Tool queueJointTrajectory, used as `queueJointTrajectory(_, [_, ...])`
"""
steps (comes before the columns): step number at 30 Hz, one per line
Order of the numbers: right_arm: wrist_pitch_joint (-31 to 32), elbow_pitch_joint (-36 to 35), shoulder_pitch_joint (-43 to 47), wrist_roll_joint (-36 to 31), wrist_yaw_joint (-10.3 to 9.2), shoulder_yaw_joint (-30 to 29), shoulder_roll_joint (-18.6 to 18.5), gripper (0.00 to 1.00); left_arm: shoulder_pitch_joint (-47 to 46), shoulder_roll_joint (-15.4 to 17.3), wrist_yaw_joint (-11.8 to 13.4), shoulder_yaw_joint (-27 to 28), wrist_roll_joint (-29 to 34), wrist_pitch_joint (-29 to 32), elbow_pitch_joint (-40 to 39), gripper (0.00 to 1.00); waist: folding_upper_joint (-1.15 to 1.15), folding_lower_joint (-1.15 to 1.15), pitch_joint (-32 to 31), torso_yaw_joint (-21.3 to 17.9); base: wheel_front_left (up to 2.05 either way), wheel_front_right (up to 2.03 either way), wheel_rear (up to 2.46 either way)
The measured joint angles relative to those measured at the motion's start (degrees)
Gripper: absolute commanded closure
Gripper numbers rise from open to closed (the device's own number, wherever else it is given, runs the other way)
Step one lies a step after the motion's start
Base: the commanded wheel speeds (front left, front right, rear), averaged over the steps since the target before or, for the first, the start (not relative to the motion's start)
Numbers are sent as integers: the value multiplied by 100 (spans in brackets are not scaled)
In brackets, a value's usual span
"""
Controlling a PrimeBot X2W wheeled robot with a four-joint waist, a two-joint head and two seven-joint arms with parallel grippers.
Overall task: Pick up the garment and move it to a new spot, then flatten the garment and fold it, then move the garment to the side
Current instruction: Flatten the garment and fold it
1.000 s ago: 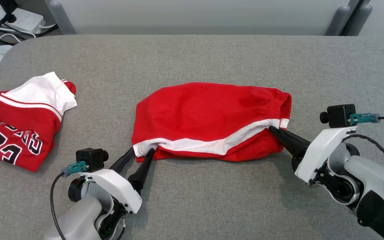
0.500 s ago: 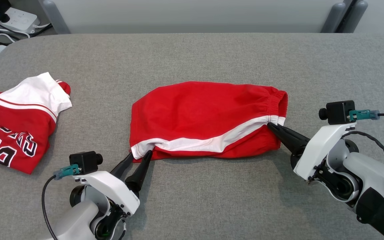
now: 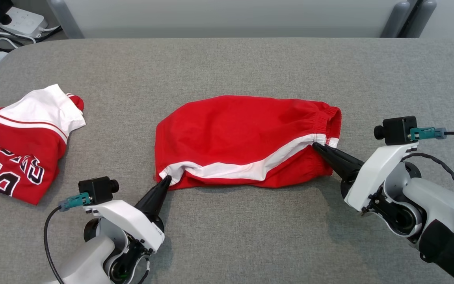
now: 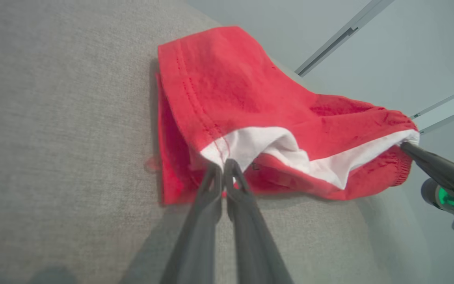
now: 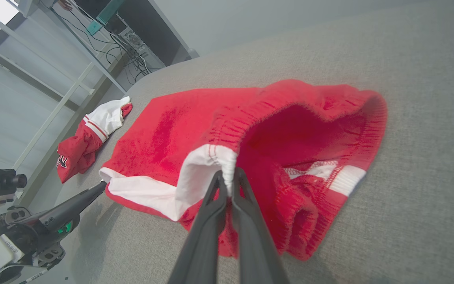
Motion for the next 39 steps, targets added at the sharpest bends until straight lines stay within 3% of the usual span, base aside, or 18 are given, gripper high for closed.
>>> queueJointTrajectory(8, [-42,-152,-7,203,0,-15,-66,100,-59,255,0,-119,-1,-4,-471,100,0,0,-27,68,0,0,0])
queueJointTrajectory(12, [-25,-385,-157,396,0,-149,-153,100,-455,670,0,-175,-110,26,-999,100,0,0,-56,107,0,0,0])
queueJointTrajectory(18, [287,-686,-699,704,0,-471,-279,100,-1280,1389,0,14,-617,666,-1623,100,0,0,-84,150,0,0,0])
queueJointTrajectory(28, [301,-468,-2001,645,0,-969,175,100,-2765,1526,0,437,-615,652,-1636,100,0,0,-73,110,0,0,0])
queueJointTrajectory(32, [1042,-603,-1592,1072,0,-769,25,100,-2439,1667,0,68,-857,1262,-1668,100,0,0,-231,124,0,0,0])
queueJointTrajectory(35, [1848,-753,-969,1536,-1,-584,-257,100,-1841,2013,0,-321,-1163,2051,-1677,100,0,0,-425,126,0,0,0])
queueJointTrajectory(39, [2759,-971,-472,2130,-1,-530,-600,100,-1362,2517,2,-448,-1818,2898,-1779,100,0,0,-782,120,0,0,0])
